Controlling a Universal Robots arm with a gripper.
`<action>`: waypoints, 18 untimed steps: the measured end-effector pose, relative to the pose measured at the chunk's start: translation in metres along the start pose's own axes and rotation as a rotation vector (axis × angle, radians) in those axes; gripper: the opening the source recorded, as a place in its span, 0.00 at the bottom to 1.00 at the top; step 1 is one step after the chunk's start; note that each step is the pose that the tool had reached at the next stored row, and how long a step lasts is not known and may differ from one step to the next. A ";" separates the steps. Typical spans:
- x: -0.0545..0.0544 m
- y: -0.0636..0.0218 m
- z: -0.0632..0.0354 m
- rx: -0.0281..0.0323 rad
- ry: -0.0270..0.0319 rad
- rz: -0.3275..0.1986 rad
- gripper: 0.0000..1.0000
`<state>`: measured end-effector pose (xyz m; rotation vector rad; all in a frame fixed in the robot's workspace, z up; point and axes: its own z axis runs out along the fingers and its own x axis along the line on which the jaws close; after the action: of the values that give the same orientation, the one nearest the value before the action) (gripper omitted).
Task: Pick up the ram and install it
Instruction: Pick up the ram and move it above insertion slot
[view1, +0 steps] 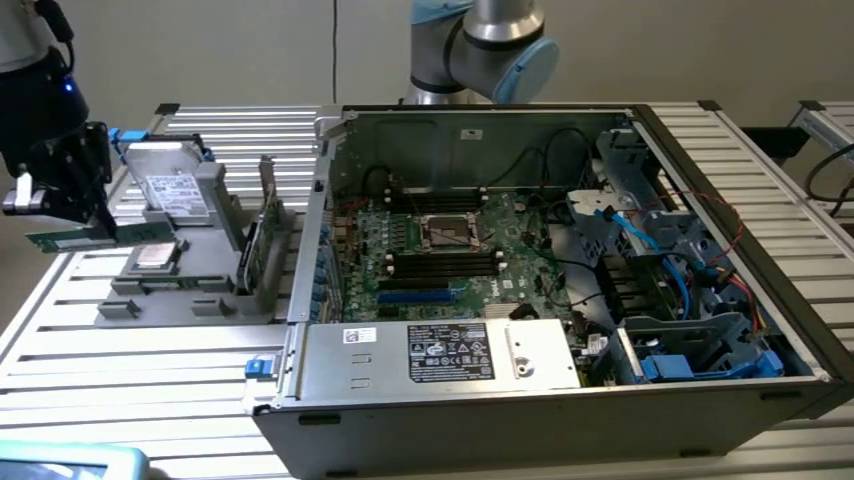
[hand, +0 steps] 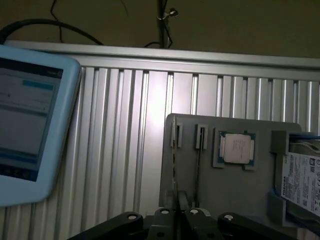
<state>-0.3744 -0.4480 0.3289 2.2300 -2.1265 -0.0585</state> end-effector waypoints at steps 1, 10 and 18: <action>0.000 0.0003 -0.0045 -0.0004 0.0001 0.000 0.14; 0.008 0.0034 -0.0438 -0.0121 -0.0012 0.010 0.14; 0.020 0.0011 -0.0755 -0.0392 -0.0024 0.010 0.14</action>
<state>-0.3693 -0.4665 0.4046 2.1988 -2.1187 -0.1015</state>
